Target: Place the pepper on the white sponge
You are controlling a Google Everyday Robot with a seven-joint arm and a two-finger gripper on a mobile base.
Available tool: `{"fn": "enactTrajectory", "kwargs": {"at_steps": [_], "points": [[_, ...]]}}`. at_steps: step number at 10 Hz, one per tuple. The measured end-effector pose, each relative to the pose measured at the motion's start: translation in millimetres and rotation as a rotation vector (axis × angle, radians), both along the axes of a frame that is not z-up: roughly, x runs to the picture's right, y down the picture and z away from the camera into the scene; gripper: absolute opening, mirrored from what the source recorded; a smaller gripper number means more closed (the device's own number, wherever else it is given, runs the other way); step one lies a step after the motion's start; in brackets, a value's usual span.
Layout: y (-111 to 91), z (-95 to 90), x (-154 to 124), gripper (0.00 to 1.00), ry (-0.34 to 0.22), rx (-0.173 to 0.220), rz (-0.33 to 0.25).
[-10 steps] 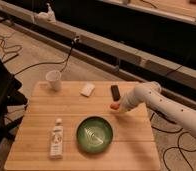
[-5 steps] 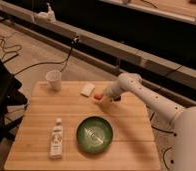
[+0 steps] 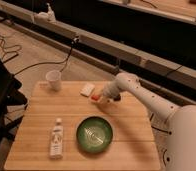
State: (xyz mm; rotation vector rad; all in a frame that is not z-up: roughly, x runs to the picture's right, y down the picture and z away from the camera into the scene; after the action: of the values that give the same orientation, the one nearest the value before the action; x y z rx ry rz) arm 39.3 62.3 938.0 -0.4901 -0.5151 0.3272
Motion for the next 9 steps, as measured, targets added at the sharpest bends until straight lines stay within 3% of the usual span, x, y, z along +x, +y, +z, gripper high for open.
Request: {"fn": "enactTrajectory", "kwargs": {"at_steps": [4,6,9], "points": [[-6,0.1,2,0.0,0.005,0.011,0.002],[-46,-0.8,3,0.0,0.023,0.091,0.006],[-89,0.3,-18,0.0,0.013,0.174,0.013]]}}
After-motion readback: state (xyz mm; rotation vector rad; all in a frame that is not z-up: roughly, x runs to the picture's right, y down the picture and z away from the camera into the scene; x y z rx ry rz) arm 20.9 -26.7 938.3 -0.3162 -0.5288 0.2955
